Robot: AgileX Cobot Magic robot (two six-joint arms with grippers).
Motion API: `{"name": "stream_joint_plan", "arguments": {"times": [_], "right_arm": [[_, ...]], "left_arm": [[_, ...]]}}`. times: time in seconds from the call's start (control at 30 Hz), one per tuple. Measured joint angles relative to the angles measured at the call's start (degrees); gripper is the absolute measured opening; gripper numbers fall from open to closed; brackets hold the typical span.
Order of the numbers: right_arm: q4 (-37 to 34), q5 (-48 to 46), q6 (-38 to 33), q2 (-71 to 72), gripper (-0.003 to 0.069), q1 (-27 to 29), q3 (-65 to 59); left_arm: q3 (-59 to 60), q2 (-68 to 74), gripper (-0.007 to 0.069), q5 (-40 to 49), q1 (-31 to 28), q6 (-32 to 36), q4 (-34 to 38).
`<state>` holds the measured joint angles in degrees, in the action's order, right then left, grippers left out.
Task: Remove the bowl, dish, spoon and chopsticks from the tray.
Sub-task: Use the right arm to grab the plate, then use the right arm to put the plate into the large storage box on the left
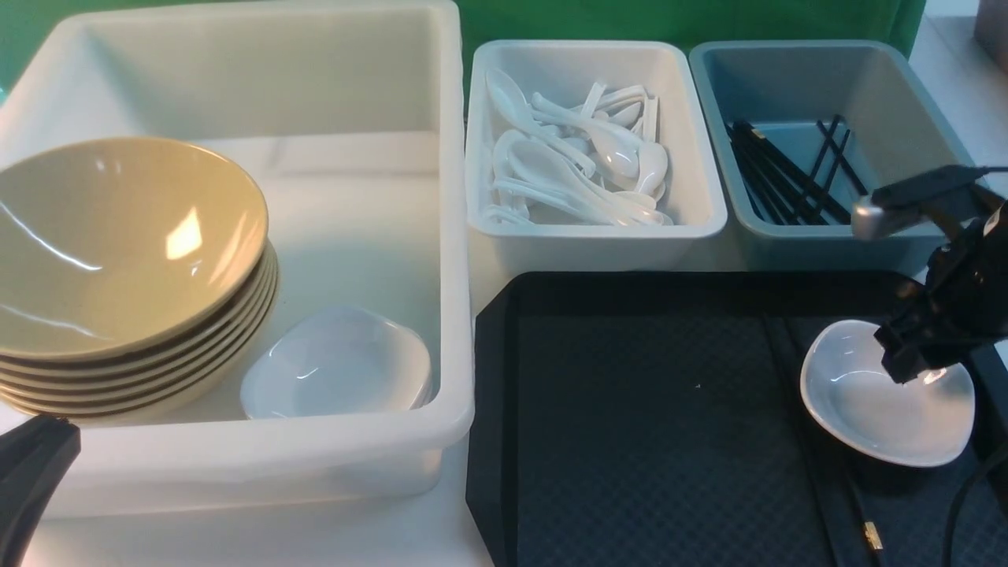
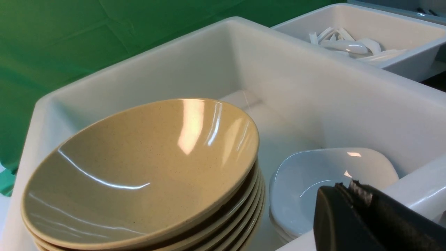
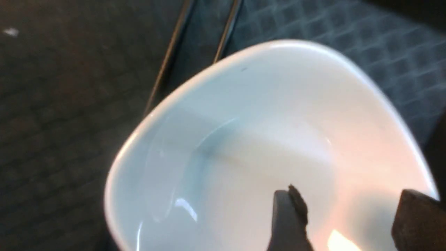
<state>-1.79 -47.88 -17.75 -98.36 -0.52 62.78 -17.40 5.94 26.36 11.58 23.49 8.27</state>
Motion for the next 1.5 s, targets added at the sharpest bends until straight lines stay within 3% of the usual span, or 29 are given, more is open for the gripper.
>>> {"name": "stream_joint_plan", "arguments": {"times": [0.43, 0.63, 0.77, 0.87, 0.9, 0.97, 1.27, 1.4, 1.5], "right_arm": [[0.7, 8.6, -2.0, -1.4, 0.0425, 0.0, 0.0], [1.4, 8.3, -3.0, -4.4, 0.0421, 0.0, 0.0], [0.7, 5.0, -3.0, -5.1, 0.0356, 0.0, 0.1], [-1.2, -2.2, -3.0, -5.1, 0.0203, 0.0, 2.8], [-1.3, -2.2, -3.0, -5.1, 0.0203, 0.0, 2.8], [-3.0, -8.4, -3.0, -4.9, 0.0136, 0.1, 6.2], [-12.6, -17.0, -8.7, 2.8, 0.0073, -0.2, 9.0], [-15.6, -18.1, -9.4, 10.7, 0.0073, -3.9, 13.4], [-21.5, -16.6, -9.7, 13.3, 0.0073, -8.5, 19.3]], "left_arm": [[0.0, 0.0, -0.0008, 0.9, 0.0, 0.0, 0.0], [0.0, 0.0, -0.0008, 0.9, 0.0, 0.0, 0.0], [0.0, 0.0, -0.0008, 0.9, 0.0, 0.0, -0.2], [0.0, 0.0, -0.0008, 0.9, 0.0, 0.0, -0.3], [0.0, 0.0, -0.0008, 0.9, 0.0, 0.0, -0.3], [0.0, 0.0, -0.0008, 0.9, 0.0, 0.0, -0.4], [0.0, 0.0, -0.0008, 0.8, 0.0, -0.1, -0.7], [0.0, 0.0, -0.0008, 0.5, 0.0, -0.1, -0.7], [0.0, 0.0, -0.0008, 0.2, 0.0, -0.1, -0.9]]}}
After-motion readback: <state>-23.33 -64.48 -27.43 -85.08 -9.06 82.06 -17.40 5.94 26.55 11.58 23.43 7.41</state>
